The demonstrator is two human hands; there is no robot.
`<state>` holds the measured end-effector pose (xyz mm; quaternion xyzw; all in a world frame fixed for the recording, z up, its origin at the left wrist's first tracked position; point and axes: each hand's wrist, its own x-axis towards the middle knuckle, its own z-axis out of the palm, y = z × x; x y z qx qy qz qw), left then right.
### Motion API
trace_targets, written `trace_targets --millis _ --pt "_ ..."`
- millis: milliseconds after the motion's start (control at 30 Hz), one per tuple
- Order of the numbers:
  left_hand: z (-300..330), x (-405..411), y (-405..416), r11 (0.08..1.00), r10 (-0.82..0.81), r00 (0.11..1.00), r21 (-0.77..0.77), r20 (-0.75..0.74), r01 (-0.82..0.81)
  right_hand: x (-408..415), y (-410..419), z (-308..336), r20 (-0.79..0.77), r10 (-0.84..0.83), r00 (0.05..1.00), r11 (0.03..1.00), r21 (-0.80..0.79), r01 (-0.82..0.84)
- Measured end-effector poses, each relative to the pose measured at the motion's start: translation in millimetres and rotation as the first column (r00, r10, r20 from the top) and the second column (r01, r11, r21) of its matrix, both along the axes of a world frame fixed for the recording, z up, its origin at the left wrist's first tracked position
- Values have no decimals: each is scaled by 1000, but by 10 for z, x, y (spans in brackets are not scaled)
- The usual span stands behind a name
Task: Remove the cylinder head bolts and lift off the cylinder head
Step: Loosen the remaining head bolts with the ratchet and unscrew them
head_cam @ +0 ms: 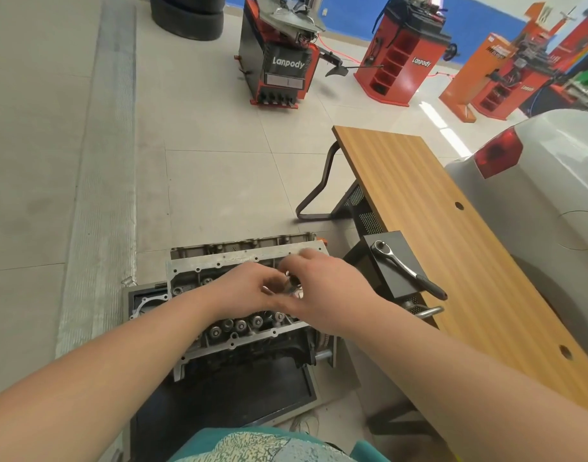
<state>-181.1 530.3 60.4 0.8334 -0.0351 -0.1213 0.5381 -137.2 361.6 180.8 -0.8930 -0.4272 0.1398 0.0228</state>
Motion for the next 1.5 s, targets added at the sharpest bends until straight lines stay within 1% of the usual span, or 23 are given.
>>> trace_targets --millis 33,100,167,233,300,367,433,467,500,567,667,767,833,900,1000,1100,1133,1167,1233,1267,1367,1433,1500 --pt "7 11 -3 1000 16 1000 -9 6 -16 9 15 -2 61 -63 996 996 -55 66" --pt "15 22 6 1000 16 1000 -19 2 -16 16 31 -11 109 -58 992 990 -124 72" --pt "34 22 20 999 -27 999 -21 -18 27 42 4 15 34 8 999 992 -127 -4" --pt "38 28 36 998 -63 997 13 -40 64 67 -54 54 -64 141 988 984 -100 -147" --pt "60 53 40 996 -60 997 62 -43 63 60 -88 100 -136 164 977 986 44 -160" --pt "70 98 28 995 -16 1000 97 -15 18 18 -84 90 -118 93 989 988 131 -78" --pt "57 137 11 988 25 1000 149 14 -27 40 -28 50 -31 -90 995 995 41 92" --pt "53 139 -4 986 24 999 162 38 -30 49 -13 30 18 -137 990 990 -18 137" --pt "36 131 -13 988 16 999 153 44 -23 42 -6 17 42 -138 989 988 -59 141" --pt "6 104 -8 996 -7 1000 89 4 7 18 -14 41 34 -65 997 996 -60 67" --pt "-2 58 8 996 -44 998 73 -45 47 27 -96 90 -38 86 996 996 3 -85" --pt "21 55 -34 995 -1 1000 102 -24 4 -7 -90 107 -63 33 997 999 40 -31" --pt "32 67 -46 992 19 1000 123 18 -21 0 -50 63 -37 -84 996 995 -49 82" --pt "54 76 -25 991 -16 1000 131 8 15 15 -30 40 -14 -117 993 987 -112 114" --pt "106 86 35 991 -99 994 86 -47 103 28 -70 115 -128 2 992 993 -120 -18" --pt "85 135 28 987 -89 995 132 -39 93 18 -116 176 -220 58 974 998 22 -54" --pt "97 147 11 987 -74 997 139 -36 78 11 -108 159 -205 41 978 998 61 -29" --pt "105 159 -3 988 -67 997 139 -30 70 17 -92 123 -166 -19 986 999 45 27" --pt "124 161 -15 988 -78 997 133 -12 79 25 -49 75 -60 -117 991 992 -57 114" --pt "132 151 -9 986 -99 995 133 -8 99 23 -41 59 -6 -118 993 989 -85 117" --pt "128 122 33 972 -147 988 177 -45 153 8 -86 93 -71 3 997 996 -88 -10" --pt "102 123 37 972 -135 990 186 -45 141 9 -134 129 -163 82 983 997 4 -83" --pt "103 136 12 980 -98 995 170 -36 102 -35 -133 131 -159 81 984 995 67 -71"
